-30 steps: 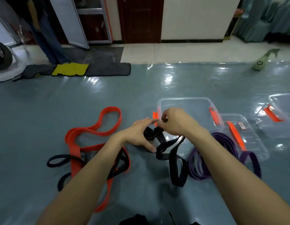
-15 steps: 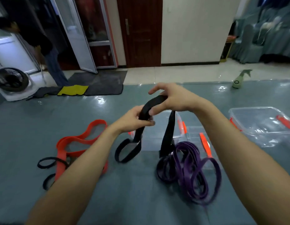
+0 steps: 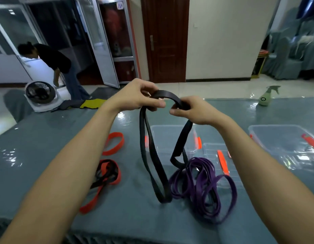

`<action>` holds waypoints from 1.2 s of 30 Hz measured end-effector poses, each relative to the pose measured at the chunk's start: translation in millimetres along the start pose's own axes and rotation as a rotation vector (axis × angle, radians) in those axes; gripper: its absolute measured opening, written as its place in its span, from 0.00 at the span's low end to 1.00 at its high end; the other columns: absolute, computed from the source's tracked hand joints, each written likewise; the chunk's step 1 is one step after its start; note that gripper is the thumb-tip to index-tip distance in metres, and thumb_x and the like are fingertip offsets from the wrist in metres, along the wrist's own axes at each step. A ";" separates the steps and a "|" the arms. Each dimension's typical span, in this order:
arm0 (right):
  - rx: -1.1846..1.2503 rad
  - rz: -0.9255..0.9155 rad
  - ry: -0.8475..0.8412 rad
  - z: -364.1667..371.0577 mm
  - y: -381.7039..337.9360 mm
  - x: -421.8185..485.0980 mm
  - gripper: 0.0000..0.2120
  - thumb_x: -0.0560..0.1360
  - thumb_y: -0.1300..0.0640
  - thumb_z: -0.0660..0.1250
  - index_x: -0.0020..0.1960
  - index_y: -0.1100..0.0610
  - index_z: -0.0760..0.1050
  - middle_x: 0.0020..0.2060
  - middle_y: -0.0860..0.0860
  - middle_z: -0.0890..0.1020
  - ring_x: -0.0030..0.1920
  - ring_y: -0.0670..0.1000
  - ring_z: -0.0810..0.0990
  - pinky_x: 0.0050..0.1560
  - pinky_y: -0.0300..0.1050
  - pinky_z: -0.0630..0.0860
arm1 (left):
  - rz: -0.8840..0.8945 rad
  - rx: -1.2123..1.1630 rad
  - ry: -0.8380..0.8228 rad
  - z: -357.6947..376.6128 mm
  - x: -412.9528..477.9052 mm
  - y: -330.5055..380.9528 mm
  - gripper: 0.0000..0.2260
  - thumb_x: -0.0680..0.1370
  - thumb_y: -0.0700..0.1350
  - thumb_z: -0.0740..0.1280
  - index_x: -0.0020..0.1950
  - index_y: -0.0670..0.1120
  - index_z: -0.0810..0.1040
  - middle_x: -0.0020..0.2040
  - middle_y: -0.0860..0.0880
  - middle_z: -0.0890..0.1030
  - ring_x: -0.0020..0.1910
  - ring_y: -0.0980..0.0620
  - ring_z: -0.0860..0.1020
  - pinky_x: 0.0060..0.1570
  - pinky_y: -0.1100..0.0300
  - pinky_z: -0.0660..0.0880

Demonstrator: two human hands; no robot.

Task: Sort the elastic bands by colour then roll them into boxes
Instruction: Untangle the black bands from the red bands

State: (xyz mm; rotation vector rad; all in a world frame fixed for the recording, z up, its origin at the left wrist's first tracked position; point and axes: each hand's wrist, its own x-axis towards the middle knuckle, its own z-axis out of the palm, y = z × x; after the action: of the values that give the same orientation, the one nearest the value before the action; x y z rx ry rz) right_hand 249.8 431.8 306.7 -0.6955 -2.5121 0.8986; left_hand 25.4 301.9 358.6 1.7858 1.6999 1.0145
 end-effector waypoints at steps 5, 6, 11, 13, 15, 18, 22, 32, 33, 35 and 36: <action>-0.029 -0.006 0.095 -13.7 -12.7 -3.1 0.15 0.76 0.44 0.79 0.50 0.56 0.83 0.36 0.55 0.78 0.36 0.49 0.74 0.39 0.48 0.69 | -0.048 0.500 -0.049 -26.6 4.4 11.2 0.14 0.71 0.63 0.83 0.50 0.58 0.89 0.38 0.55 0.84 0.37 0.60 0.81 0.44 0.58 0.76; -0.016 -0.010 0.141 -14.9 -17.1 -2.3 0.13 0.76 0.46 0.80 0.51 0.55 0.83 0.37 0.54 0.79 0.37 0.49 0.75 0.40 0.48 0.69 | -0.009 0.425 -0.008 -26.9 3.3 12.6 0.14 0.73 0.64 0.81 0.50 0.57 0.88 0.38 0.55 0.83 0.38 0.58 0.80 0.45 0.56 0.76; -0.016 -0.042 0.103 -9.7 -36.9 0.8 0.09 0.78 0.50 0.78 0.47 0.54 0.81 0.33 0.47 0.75 0.31 0.44 0.72 0.35 0.42 0.66 | 0.009 0.229 -0.155 -24.5 -2.8 14.4 0.15 0.75 0.56 0.83 0.52 0.51 0.84 0.44 0.45 0.85 0.42 0.54 0.81 0.50 0.51 0.76; 0.030 -0.062 0.131 -8.4 -38.7 1.2 0.08 0.78 0.49 0.78 0.49 0.53 0.83 0.30 0.43 0.75 0.30 0.42 0.71 0.32 0.37 0.65 | 0.009 0.179 -0.132 -26.3 -4.9 9.6 0.15 0.75 0.55 0.83 0.48 0.48 0.82 0.40 0.45 0.82 0.40 0.53 0.80 0.47 0.51 0.76; 0.048 -0.079 0.149 -3.8 -38.7 -0.1 0.07 0.78 0.48 0.78 0.51 0.50 0.84 0.28 0.38 0.75 0.29 0.41 0.72 0.32 0.34 0.66 | 0.026 0.034 -0.098 -26.6 -7.6 6.5 0.12 0.77 0.51 0.82 0.48 0.47 0.82 0.39 0.50 0.82 0.40 0.51 0.82 0.45 0.52 0.80; 0.075 -0.047 0.142 14.2 -34.9 -4.4 0.13 0.75 0.43 0.80 0.56 0.46 0.83 0.32 0.33 0.78 0.35 0.38 0.77 0.41 0.37 0.71 | 0.079 -0.098 -0.005 -19.1 -11.9 6.6 0.08 0.78 0.45 0.81 0.50 0.45 0.84 0.39 0.51 0.85 0.40 0.51 0.85 0.47 0.56 0.82; 0.371 0.018 0.127 62.7 -26.7 -18.1 0.33 0.65 0.33 0.82 0.65 0.46 0.81 0.51 0.46 0.87 0.51 0.44 0.86 0.56 0.42 0.80 | 0.118 -0.255 0.049 -3.0 -11.5 16.5 0.12 0.77 0.43 0.81 0.56 0.40 0.83 0.46 0.43 0.89 0.48 0.43 0.89 0.51 0.54 0.85; 0.544 0.186 0.098 153.4 -3.4 -40.8 0.11 0.71 0.57 0.83 0.51 0.56 0.86 0.46 0.56 0.89 0.44 0.49 0.88 0.52 0.48 0.86 | 0.142 -0.236 0.173 14.2 -5.4 30.1 0.21 0.70 0.57 0.85 0.50 0.46 0.82 0.35 0.51 0.84 0.32 0.51 0.82 0.32 0.58 0.78; 0.518 0.203 0.107 152.2 1.3 -42.6 0.10 0.72 0.58 0.81 0.52 0.54 0.86 0.44 0.55 0.89 0.44 0.49 0.88 0.54 0.51 0.85 | 0.141 -0.183 0.184 9.7 -6.4 30.2 0.21 0.69 0.58 0.86 0.50 0.47 0.82 0.34 0.53 0.83 0.31 0.51 0.80 0.32 0.58 0.77; 0.514 0.244 0.125 144.1 9.8 -46.6 0.09 0.73 0.57 0.80 0.53 0.54 0.86 0.41 0.52 0.89 0.43 0.49 0.87 0.54 0.50 0.85 | 0.140 -0.079 0.192 -1.7 -9.2 29.8 0.19 0.70 0.58 0.85 0.50 0.48 0.84 0.34 0.54 0.83 0.30 0.50 0.81 0.33 0.57 0.78; 0.512 0.256 0.122 139.3 13.8 -48.3 0.10 0.72 0.56 0.80 0.52 0.55 0.86 0.41 0.51 0.88 0.43 0.48 0.87 0.51 0.46 0.84 | 0.140 -0.029 0.191 -6.5 -11.5 31.0 0.18 0.71 0.57 0.85 0.50 0.48 0.85 0.35 0.54 0.84 0.31 0.48 0.82 0.34 0.55 0.79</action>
State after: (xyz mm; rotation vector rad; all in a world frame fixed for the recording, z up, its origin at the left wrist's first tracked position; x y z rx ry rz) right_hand 223.5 347.2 188.1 -0.8693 -1.9865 1.4673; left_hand 40.4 285.9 384.1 1.8616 1.6777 1.3000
